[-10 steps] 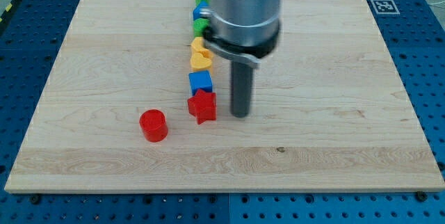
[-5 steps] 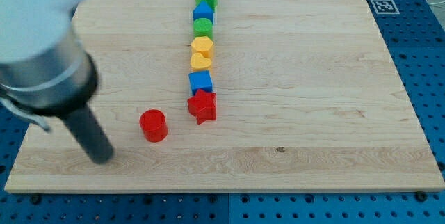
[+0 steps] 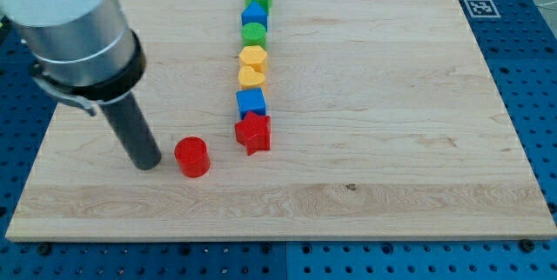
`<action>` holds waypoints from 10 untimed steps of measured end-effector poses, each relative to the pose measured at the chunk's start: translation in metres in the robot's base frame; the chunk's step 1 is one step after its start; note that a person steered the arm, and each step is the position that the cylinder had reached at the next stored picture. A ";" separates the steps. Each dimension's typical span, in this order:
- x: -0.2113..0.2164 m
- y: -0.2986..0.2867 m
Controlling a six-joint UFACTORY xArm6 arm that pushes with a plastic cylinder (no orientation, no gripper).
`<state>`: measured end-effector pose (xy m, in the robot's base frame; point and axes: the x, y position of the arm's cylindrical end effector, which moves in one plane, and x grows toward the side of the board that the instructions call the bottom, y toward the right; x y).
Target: Slide the red circle below the red star
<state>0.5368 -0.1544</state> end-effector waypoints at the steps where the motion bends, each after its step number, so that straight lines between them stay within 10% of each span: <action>1: 0.000 0.022; 10: -0.005 0.052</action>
<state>0.5321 -0.1028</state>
